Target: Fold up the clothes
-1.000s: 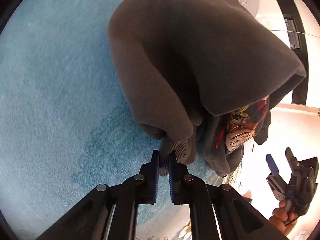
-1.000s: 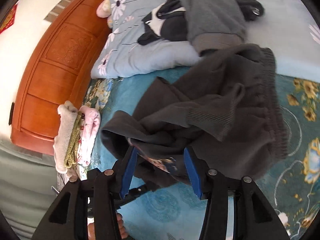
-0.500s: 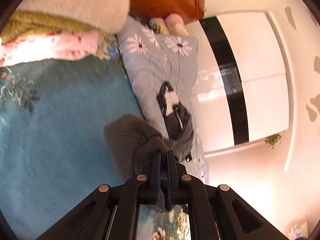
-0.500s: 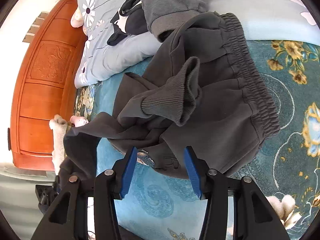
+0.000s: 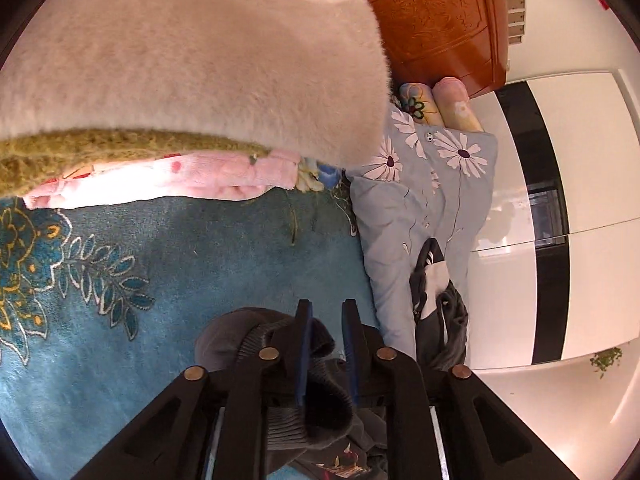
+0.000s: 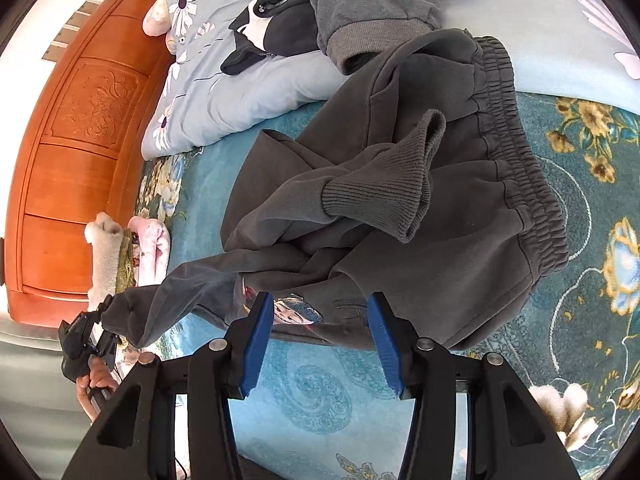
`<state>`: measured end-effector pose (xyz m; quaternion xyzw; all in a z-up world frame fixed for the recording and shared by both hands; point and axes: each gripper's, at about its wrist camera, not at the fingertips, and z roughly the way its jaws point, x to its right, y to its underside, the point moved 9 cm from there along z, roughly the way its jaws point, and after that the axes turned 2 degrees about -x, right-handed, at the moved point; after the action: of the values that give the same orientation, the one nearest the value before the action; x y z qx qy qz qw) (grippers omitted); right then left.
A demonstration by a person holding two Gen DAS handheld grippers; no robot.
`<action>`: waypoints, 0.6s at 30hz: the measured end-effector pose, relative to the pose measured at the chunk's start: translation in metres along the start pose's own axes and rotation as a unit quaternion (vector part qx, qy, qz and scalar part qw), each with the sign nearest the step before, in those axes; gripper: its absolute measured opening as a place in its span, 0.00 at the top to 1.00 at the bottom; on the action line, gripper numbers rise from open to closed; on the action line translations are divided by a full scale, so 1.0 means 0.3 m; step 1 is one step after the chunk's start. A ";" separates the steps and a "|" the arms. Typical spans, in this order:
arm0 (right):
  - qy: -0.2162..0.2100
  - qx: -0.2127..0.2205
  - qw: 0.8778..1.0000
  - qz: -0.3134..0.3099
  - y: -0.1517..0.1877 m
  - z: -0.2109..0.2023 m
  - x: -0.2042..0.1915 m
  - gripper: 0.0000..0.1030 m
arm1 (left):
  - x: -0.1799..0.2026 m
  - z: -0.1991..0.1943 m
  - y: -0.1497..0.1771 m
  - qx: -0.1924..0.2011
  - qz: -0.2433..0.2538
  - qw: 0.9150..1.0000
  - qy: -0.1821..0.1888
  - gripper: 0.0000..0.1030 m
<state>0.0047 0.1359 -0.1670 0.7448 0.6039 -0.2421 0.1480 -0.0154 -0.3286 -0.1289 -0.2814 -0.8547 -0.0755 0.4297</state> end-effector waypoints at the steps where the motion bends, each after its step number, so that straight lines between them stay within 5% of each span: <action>1: 0.002 -0.001 1.000 0.000 0.003 0.001 -0.002 0.51 | 0.026 0.011 0.003 -0.008 0.003 1.000 0.006 0.61; 5: 0.012 -0.005 1.000 -0.005 0.011 0.005 -0.007 0.51 | 0.144 -0.055 0.097 -0.035 0.041 0.995 0.084 0.40; 9: 0.020 -0.007 1.000 -0.013 0.013 0.010 -0.008 0.51 | 0.005 -0.174 0.199 0.004 0.060 0.998 0.011 0.35; 14: 0.023 -0.019 0.999 -0.015 0.020 0.050 -0.005 0.51 | -0.339 -0.217 0.334 -0.004 0.030 0.993 -0.117 0.35; 18: 0.016 -0.031 0.999 -0.026 0.034 0.092 -0.028 0.51 | -0.488 -0.185 0.391 -0.032 -0.047 0.991 -0.118 0.36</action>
<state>0.0084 0.1125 -0.1863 0.7275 0.6329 -0.2153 0.1547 0.1562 -0.3127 -0.2214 -0.2616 -0.9090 -0.0886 0.3123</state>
